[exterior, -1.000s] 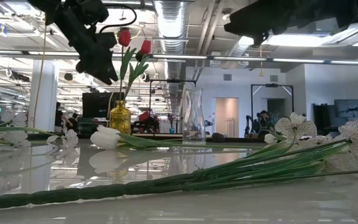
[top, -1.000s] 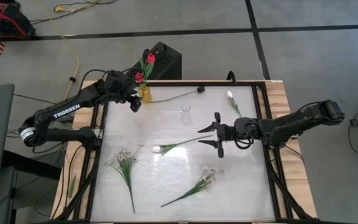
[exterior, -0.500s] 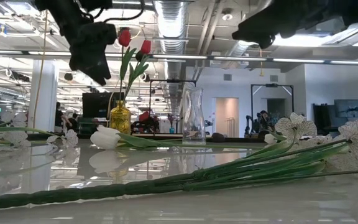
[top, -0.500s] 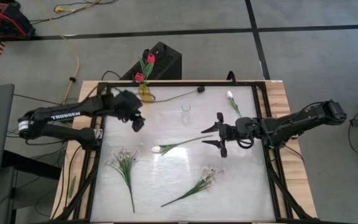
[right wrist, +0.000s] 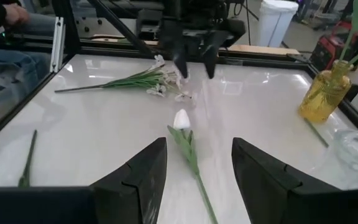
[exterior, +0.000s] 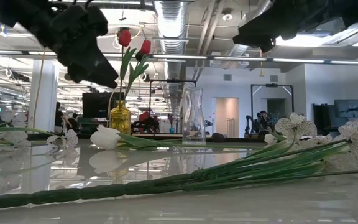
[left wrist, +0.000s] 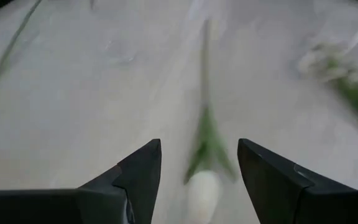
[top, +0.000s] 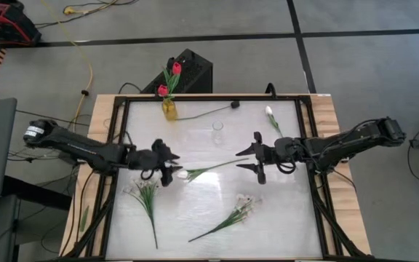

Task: Sort flowers into vase by color
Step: Put the black flower into the yellow flower vase

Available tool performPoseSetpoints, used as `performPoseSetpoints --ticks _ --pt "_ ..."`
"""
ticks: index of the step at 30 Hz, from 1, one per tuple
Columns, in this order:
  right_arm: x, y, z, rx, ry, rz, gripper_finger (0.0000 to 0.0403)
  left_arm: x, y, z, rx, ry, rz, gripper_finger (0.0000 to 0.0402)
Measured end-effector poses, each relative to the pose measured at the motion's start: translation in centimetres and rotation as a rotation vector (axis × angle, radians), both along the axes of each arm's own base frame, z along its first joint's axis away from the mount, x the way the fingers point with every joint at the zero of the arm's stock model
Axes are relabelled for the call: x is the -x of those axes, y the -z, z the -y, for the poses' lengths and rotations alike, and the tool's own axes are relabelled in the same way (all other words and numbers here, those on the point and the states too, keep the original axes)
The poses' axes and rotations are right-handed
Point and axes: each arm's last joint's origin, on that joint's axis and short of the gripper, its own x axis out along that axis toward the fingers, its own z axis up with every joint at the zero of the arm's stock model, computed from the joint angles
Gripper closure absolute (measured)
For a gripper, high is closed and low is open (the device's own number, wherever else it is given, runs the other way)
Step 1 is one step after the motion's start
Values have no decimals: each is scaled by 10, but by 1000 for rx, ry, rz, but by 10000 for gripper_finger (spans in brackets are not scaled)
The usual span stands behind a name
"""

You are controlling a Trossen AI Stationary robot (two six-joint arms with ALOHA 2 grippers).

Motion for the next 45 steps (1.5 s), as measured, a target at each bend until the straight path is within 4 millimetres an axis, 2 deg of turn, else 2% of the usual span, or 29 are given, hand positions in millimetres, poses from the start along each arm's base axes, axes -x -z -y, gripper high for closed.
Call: performPoseSetpoints --ticks 5,9,12,16,19,22,26,31,37,40,45 --pt "0 0 0 -37 12 -4 195 9 23 10 -42 16 112 200" --pt "0 0 0 -39 12 -4 195 9 26 8 -122 -21 150 200" --pt "0 0 2 -32 19 -3 195 -4 25 10 -201 -2 153 200" --pt "-1 0 9 -32 48 -2 195 -37 27 17 -348 52 85 200" --pt "-1 0 14 -39 74 -1 195 -63 29 12 -471 -2 11 200" --pt "-1 0 17 -58 93 -1 195 -86 30 -1 -543 -40 -40 200" --pt "-1 2 18 -70 103 -17 195 -101 35 -23 -574 -55 -97 200" --pt "0 5 18 -67 102 -52 195 -99 38 -71 -531 -155 -145 200" --pt "0 6 22 -57 117 -60 195 -87 45 -124 -400 -116 -181 201" --pt "0 6 25 -45 125 -60 195 -83 50 -140 -386 -146 -234 201" --pt "1 8 31 -23 146 -75 195 -104 48 -152 -393 -158 -332 201"
